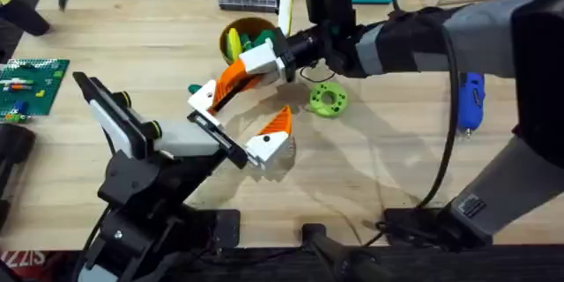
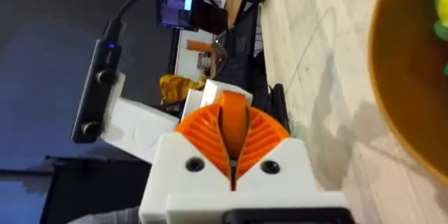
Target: Pick up the gripper from the table and insert it into the empty holder that is missing its gripper. Then pick up a screw, insert it into the mounting hole, and use the screwdriver to tighten it. Finally, clean up the table by picking up the vegetable and placing it into the bucket.
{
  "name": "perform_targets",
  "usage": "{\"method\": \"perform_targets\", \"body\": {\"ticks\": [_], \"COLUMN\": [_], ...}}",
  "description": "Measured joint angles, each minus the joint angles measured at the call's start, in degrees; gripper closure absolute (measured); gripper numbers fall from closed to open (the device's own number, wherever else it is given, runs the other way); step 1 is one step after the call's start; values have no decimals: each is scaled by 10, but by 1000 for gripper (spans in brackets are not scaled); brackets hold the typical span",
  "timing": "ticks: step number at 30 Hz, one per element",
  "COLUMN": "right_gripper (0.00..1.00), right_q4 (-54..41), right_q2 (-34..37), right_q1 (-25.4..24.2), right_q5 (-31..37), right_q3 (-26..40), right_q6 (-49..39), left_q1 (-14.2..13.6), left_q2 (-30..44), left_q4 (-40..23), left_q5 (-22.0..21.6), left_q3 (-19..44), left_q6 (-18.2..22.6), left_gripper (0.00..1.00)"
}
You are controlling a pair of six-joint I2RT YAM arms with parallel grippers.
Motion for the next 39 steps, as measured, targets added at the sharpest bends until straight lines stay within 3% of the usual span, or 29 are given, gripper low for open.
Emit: {"method": "perform_targets", "body": {"ticks": [23, 39], "right_gripper": [982, 736], "right_q4": [4, 3], "right_q2": [0, 0], "right_q1": [7, 4], "right_q5": [13, -22], "right_q3": [0, 0], "right_q6": [-28, -51], "left_q1": [1, 1], "left_q2": [0, 0], "left_q4": [-2, 0], "left_q5": [-13, 1], "left_q3": [0, 0], "left_q6": [-2, 0], "left_gripper": [15, 14]}}
